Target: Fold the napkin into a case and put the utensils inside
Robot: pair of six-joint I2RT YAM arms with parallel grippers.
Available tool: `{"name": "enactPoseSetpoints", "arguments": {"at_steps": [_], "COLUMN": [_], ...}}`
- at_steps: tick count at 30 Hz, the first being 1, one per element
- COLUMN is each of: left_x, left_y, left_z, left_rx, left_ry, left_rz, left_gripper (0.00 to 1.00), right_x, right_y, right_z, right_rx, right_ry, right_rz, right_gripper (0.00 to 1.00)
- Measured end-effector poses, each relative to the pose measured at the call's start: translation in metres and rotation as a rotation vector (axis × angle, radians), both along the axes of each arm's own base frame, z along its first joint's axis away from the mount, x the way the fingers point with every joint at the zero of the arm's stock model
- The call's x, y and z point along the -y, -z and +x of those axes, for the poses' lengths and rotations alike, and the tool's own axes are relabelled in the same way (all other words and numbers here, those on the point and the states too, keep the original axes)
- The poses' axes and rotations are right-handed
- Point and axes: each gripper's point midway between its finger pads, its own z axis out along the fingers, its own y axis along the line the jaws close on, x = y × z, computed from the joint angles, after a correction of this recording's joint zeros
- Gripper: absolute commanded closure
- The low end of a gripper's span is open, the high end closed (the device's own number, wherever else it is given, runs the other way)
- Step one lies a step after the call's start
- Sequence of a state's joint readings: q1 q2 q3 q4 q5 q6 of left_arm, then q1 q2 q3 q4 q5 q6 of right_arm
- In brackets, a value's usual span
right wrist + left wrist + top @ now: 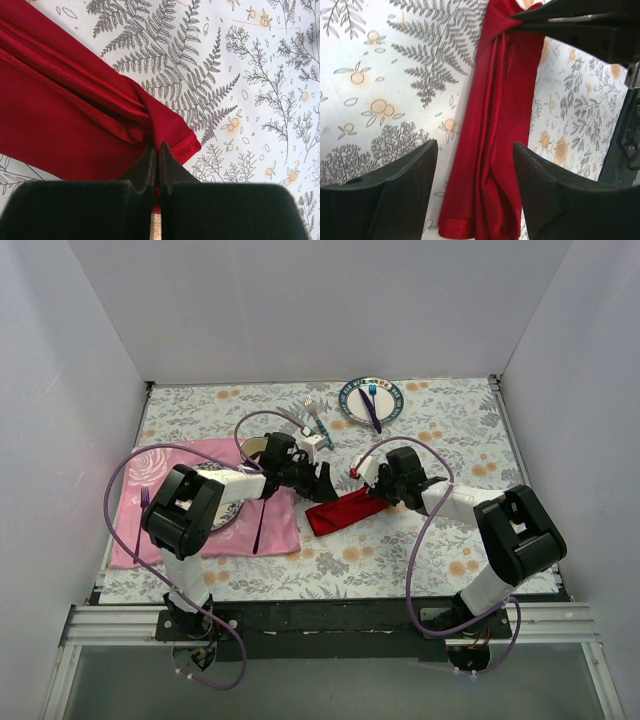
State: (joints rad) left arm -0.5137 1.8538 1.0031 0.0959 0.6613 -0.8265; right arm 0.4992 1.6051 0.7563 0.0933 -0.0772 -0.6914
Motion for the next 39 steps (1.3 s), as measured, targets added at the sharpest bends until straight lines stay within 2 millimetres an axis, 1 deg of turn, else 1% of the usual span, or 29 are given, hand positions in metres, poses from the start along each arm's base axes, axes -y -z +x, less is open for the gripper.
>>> {"name": "enactPoseSetpoints", "arguments": {"at_steps": [2, 5, 8, 10, 13, 15, 17, 20, 21, 22, 25, 29, 31, 32, 33, 35, 36, 38, 39], "left_x": [0.005, 0.017, 0.032, 0.041, 0.048, 0.049, 0.053, 0.056, 0.057, 0.058, 0.059, 0.058, 0.058, 0.058, 0.058, 0.057, 0.058, 0.057, 0.057], "left_y": [-0.003, -0.007, -0.008, -0.004, 0.006, 0.015, 0.014, 0.016, 0.017, 0.018, 0.022, 0.024, 0.025, 0.025, 0.025, 0.026, 0.026, 0.026, 0.026], "left_z": [0.001, 0.004, -0.001, -0.006, -0.009, -0.007, -0.002, 0.003, 0.004, 0.005, 0.009, 0.010, 0.009, 0.009, 0.009, 0.009, 0.008, 0.008, 0.008], "left_rx": [0.009, 0.041, 0.080, 0.094, 0.093, 0.091, 0.106, 0.124, 0.127, 0.132, 0.147, 0.162, 0.166, 0.169, 0.170, 0.173, 0.175, 0.178, 0.180], "left_ry": [-0.003, 0.010, 0.046, 0.066, 0.078, 0.075, 0.070, 0.060, 0.059, 0.061, 0.058, 0.061, 0.066, 0.068, 0.070, 0.074, 0.076, 0.081, 0.082], "left_rz": [-0.015, -0.027, -0.033, -0.032, -0.017, -0.007, -0.007, 0.000, 0.005, 0.007, 0.022, 0.034, 0.038, 0.039, 0.040, 0.042, 0.042, 0.043, 0.043], "left_gripper": [0.36, 0.37, 0.40, 0.41, 0.42, 0.44, 0.48, 0.59, 0.66, 0.69, 0.77, 0.84, 0.86, 0.87, 0.87, 0.87, 0.87, 0.88, 0.88], "right_x": [0.000, 0.001, 0.001, 0.001, 0.001, 0.001, 0.002, 0.001, 0.001, 0.001, 0.001, 0.001, 0.001, 0.002, 0.002, 0.003, 0.003, 0.002, 0.002], "right_y": [0.000, 0.000, 0.001, 0.001, 0.001, 0.001, 0.000, 0.000, 0.000, 0.000, 0.001, 0.001, 0.000, 0.000, 0.000, -0.002, -0.004, -0.013, -0.019], "right_z": [0.000, 0.000, -0.001, -0.001, -0.002, -0.003, -0.004, -0.004, -0.004, -0.005, -0.005, -0.005, -0.005, -0.006, -0.006, -0.008, -0.007, -0.005, -0.002], "right_rx": [-0.006, -0.014, -0.022, -0.024, -0.030, -0.037, -0.042, -0.047, -0.048, -0.049, -0.052, -0.053, -0.055, -0.061, -0.071, -0.096, -0.108, -0.127, -0.134], "right_ry": [0.016, 0.039, 0.059, 0.068, 0.081, 0.093, 0.101, 0.107, 0.110, 0.112, 0.116, 0.117, 0.119, 0.124, 0.132, 0.154, 0.165, 0.177, 0.186], "right_rz": [0.006, 0.015, 0.023, 0.025, 0.030, 0.035, 0.038, 0.043, 0.045, 0.046, 0.049, 0.050, 0.050, 0.048, 0.048, 0.047, 0.048, 0.064, 0.079], "right_gripper": [0.99, 0.99, 0.99, 0.99, 0.99, 0.99, 0.99, 0.99, 0.99, 0.99, 0.99, 0.99, 0.85, 0.82, 0.68, 0.63, 0.58, 0.53, 0.47]}}
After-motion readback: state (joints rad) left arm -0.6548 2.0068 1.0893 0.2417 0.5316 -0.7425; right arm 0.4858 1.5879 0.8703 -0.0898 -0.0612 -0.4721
